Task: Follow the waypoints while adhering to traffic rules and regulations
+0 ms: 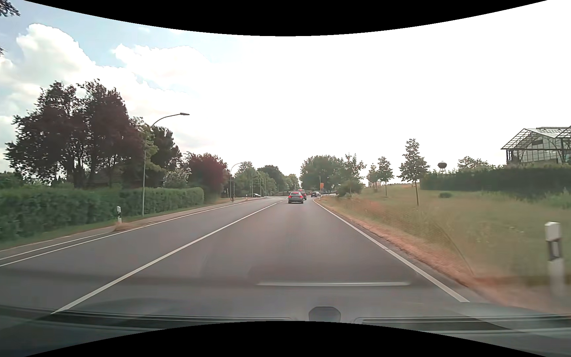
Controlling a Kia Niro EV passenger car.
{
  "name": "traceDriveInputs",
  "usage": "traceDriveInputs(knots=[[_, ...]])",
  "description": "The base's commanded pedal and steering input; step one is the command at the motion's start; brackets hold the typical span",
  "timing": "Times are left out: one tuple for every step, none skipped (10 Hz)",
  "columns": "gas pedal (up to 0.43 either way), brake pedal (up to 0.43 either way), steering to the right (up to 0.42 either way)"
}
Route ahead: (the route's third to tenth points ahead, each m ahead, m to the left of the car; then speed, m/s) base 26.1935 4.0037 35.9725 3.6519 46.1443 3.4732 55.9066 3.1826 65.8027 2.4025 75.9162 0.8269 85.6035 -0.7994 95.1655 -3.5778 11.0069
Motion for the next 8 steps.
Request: traceDriveInputs(knots=[[0.067, 0.0, -0.003], [0.067, 0.0, -0.003], [0.087, 0.0, -0.003], [0.13, 0.0, -0.003], [0.138, 0.0, -0.003], [0.138, 0.0, -0.003], [0.138, 0.0, -0.003], [0.138, 0.0, -0.003]])
